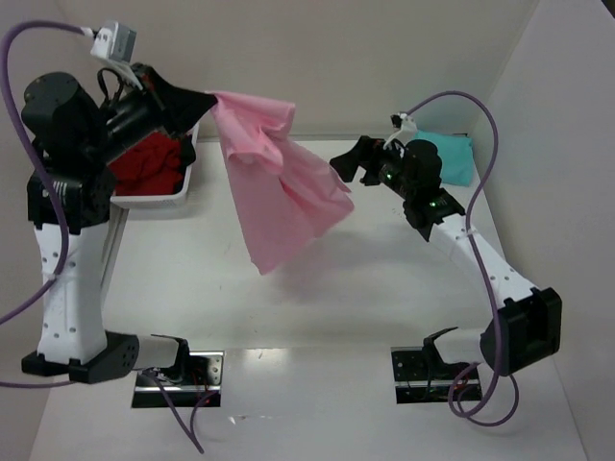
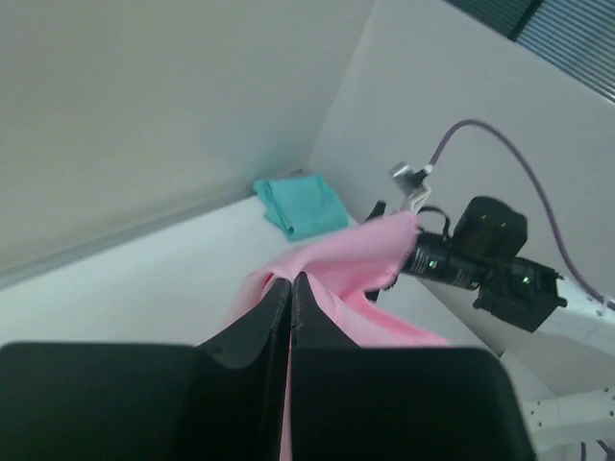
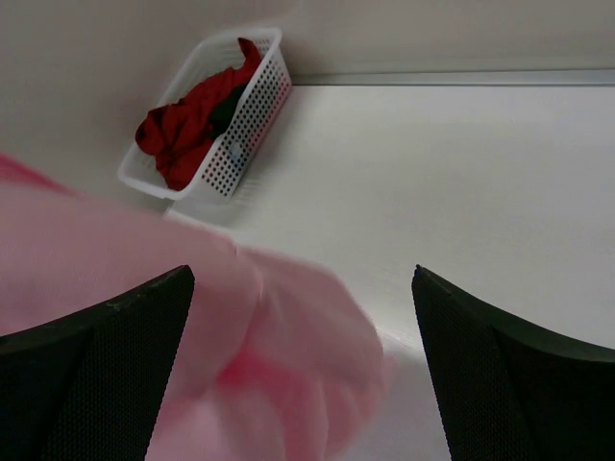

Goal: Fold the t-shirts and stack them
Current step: Move the tshirt to the center of the board, then flatten out the tshirt

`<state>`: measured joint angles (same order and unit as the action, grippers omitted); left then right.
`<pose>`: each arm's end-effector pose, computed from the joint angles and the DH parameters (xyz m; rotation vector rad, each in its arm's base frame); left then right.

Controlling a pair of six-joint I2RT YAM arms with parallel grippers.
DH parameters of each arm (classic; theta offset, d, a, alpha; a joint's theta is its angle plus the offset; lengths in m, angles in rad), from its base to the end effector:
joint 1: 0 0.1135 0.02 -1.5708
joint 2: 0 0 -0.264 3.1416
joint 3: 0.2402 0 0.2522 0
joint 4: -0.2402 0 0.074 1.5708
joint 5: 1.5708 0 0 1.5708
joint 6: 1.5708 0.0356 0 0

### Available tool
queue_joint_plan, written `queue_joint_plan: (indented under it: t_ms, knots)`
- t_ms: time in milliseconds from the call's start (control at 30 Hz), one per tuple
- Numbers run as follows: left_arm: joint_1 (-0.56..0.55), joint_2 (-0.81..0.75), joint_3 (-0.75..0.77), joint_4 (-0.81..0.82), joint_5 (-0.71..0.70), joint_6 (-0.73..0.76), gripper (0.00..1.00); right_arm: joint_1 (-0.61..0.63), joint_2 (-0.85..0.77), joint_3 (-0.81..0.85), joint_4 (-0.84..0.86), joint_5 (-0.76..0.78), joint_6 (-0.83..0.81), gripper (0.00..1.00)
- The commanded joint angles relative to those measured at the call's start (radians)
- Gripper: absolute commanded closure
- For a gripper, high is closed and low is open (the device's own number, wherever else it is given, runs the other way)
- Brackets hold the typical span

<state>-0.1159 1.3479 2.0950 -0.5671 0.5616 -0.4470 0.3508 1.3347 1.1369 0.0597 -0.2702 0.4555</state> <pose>0.1995 -0.0423 0.6001 0.2454 1.4536 -0.8498 0.2949 0.1180 0.3660 -0.1161 1.7710 0.8224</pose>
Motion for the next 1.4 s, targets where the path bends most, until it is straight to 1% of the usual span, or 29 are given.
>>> queue_joint_plan:
  t_ms: [0, 33, 67, 100, 133, 167, 267, 367, 533, 633, 700, 767, 900, 933, 1000, 1067, 1167, 1200, 1367]
  knots:
    - [0.002, -0.08, -0.241, 0.032, -0.103, -0.019, 0.96, 0.004, -0.132, -0.066, 0.017, 0.124, -0.023, 0.0]
    - [0.002, -0.092, -0.302, 0.05, -0.108, -0.042, 0.93, 0.004, -0.147, -0.066, 0.01, 0.151, -0.025, 0.0]
    - [0.002, -0.111, -0.369, 0.08, -0.144, -0.08, 0.91, 0.004, -0.167, -0.065, -0.036, 0.193, -0.041, 0.0]
    - [0.002, -0.121, -0.443, 0.097, -0.168, -0.1, 0.92, 0.003, -0.175, -0.052, -0.061, 0.216, -0.049, 0.0]
    - [0.002, -0.13, -0.588, 0.117, -0.213, -0.116, 0.97, -0.017, -0.175, -0.039, -0.104, 0.232, -0.049, 0.0]
    - [0.002, -0.139, -0.65, 0.14, -0.242, -0.127, 0.99, -0.026, -0.175, -0.038, -0.123, 0.231, -0.049, 0.0]
    - [0.002, -0.125, -0.779, 0.15, -0.29, -0.127, 1.0, -0.035, -0.166, -0.003, -0.186, 0.207, -0.058, 0.0]
    - [0.002, -0.088, -0.836, 0.179, -0.316, -0.082, 1.0, -0.035, -0.152, -0.036, -0.179, 0.093, -0.058, 0.0]
    - [-0.007, 0.006, -0.814, 0.179, -0.337, -0.019, 1.0, -0.033, -0.12, -0.086, -0.167, -0.052, -0.099, 0.0]
    - [-0.024, 0.086, -0.761, 0.168, -0.273, 0.001, 1.0, 0.009, -0.111, -0.103, -0.165, -0.052, -0.119, 0.0]
    - [-0.071, 0.14, -0.708, 0.167, -0.258, 0.027, 1.0, 0.04, -0.109, -0.103, -0.135, -0.056, -0.105, 0.0]
    - [-0.138, 0.174, -0.664, 0.159, -0.258, 0.035, 1.0, 0.05, -0.089, -0.11, -0.102, -0.133, -0.082, 0.0]
    - [-0.195, 0.223, -0.59, 0.179, -0.294, 0.024, 1.0, 0.114, -0.057, -0.112, -0.026, -0.196, -0.01, 0.0]
    - [-0.202, 0.233, -0.566, 0.196, -0.314, 0.016, 1.0, 0.145, -0.049, -0.112, 0.004, -0.196, 0.007, 0.0]
    - [-0.214, 0.249, -0.546, 0.196, -0.324, -0.013, 1.0, 0.172, -0.038, -0.112, 0.032, -0.196, 0.038, 0.0]
    - [-0.214, 0.263, -0.534, 0.22, -0.314, -0.034, 1.0, 0.204, 0.0, -0.112, 0.041, -0.208, 0.051, 0.0]
    - [-0.214, 0.263, -0.514, 0.242, -0.257, -0.094, 1.0, 0.278, 0.026, -0.103, 0.032, -0.13, 0.018, 0.0]
    - [-0.214, 0.263, -0.514, 0.253, -0.241, -0.094, 1.0, 0.292, 0.036, -0.103, 0.032, -0.106, 0.01, 0.0]
    - [-0.228, 0.241, -0.477, 0.242, -0.226, -0.107, 1.0, 0.304, 0.095, -0.088, 0.017, -0.003, -0.015, 0.0]
